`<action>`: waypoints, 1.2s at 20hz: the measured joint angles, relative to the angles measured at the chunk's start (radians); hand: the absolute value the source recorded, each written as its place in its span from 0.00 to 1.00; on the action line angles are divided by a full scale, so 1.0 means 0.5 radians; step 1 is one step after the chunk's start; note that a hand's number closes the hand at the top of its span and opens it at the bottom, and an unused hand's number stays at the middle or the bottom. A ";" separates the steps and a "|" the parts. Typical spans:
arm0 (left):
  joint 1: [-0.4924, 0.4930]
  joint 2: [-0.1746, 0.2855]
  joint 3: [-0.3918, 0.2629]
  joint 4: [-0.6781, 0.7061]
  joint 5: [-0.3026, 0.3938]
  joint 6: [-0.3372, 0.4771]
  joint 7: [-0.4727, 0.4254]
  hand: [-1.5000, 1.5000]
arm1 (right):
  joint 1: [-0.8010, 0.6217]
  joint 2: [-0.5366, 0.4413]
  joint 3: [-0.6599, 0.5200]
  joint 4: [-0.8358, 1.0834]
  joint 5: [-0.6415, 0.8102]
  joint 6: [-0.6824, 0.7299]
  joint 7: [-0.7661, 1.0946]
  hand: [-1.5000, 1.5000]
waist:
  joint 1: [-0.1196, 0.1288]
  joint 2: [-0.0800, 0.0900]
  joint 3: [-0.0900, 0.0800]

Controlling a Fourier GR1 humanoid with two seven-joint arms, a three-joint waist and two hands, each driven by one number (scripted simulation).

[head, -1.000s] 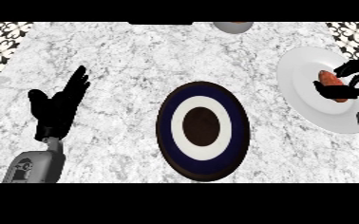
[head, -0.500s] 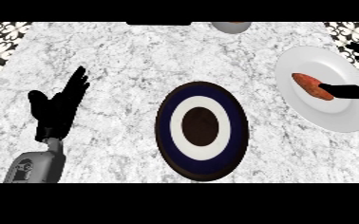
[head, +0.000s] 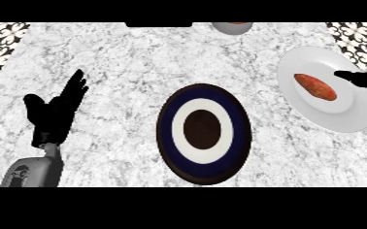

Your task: Pick the sweet potato from the plate and place it in the plate

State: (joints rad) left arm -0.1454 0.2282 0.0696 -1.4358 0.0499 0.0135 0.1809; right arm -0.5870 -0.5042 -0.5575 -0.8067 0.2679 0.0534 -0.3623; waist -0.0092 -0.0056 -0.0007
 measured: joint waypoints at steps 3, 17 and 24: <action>0.000 0.011 0.019 0.014 0.005 -0.009 0.000 0.50 | 0.058 0.000 -0.060 -0.026 -0.165 0.209 0.101 0.00 | -0.004 0.001 0.000; -0.022 -0.067 0.005 0.026 -0.069 -0.013 -0.025 0.50 | 0.197 -0.313 -0.109 0.355 -0.421 0.518 -0.223 0.00 | 0.033 0.015 0.002; -0.056 -0.082 0.016 0.033 -0.091 -0.018 -0.013 0.50 | 0.246 -0.488 -0.097 0.611 -0.418 0.568 -0.451 0.00 | 0.034 0.017 0.003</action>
State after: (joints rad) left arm -0.1733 0.1874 0.0776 -1.4193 0.0045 0.0046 0.1742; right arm -0.4639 -0.7480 -0.6060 -0.5011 0.0589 0.3373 -0.5880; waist 0.0078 0.0030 0.0010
